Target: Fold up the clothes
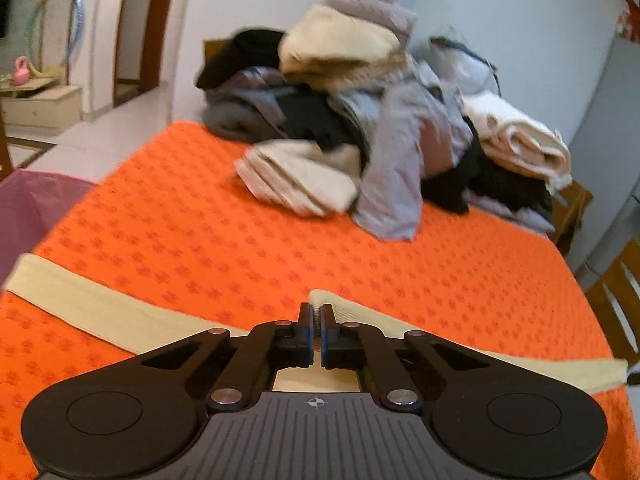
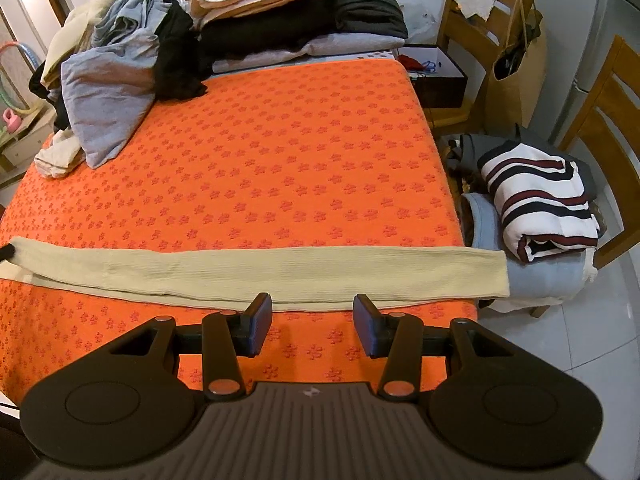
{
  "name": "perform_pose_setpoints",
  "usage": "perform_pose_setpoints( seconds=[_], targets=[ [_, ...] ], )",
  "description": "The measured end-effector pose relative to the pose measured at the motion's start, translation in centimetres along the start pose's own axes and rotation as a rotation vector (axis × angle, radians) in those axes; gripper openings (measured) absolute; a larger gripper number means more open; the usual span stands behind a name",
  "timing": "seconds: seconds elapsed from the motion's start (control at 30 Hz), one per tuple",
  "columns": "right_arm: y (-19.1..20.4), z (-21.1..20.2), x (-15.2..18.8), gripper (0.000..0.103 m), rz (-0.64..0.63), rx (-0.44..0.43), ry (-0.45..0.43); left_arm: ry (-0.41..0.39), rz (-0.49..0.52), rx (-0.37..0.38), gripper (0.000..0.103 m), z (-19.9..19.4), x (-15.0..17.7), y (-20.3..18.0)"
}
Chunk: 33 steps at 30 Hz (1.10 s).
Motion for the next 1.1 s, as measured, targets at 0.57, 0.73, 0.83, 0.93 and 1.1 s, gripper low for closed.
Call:
perform_pose_setpoints(
  seconds=[0.57, 0.73, 0.83, 0.93, 1.1],
  targets=[
    [10.2, 1.8, 1.0, 0.052, 0.038, -0.051, -0.001, 0.019, 0.019, -0.090, 0.005, -2.7, -3.9, 10.4],
    [13.7, 2.5, 1.4, 0.053, 0.033, -0.063, 0.004, 0.036, 0.014, -0.127, 0.005, -2.7, -4.4, 14.1],
    [15.6, 2.8, 1.6, 0.053, 0.032, -0.063, 0.006, 0.046, -0.008, -0.142, 0.005, -2.6, -4.9, 16.7],
    [16.9, 3.0, 1.8, 0.053, 0.033, -0.058, 0.008, 0.050, -0.013, -0.156, 0.005, -2.5, -5.2, 18.9],
    [19.4, 3.3, 2.1, 0.054, 0.021, -0.036, 0.019, 0.051, -0.029, -0.157, 0.005, -2.2, -5.4, 21.8]
  ],
)
Point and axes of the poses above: each gripper's, at about its wrist camera, not at the fingertips, and z roughly the way its jaws point, y to its left, x to its underside, the point moved 2 cm from there along z, roughly the way its jaws point, and after that the axes turned 7 degrees about -y, right-handed, at the moved point
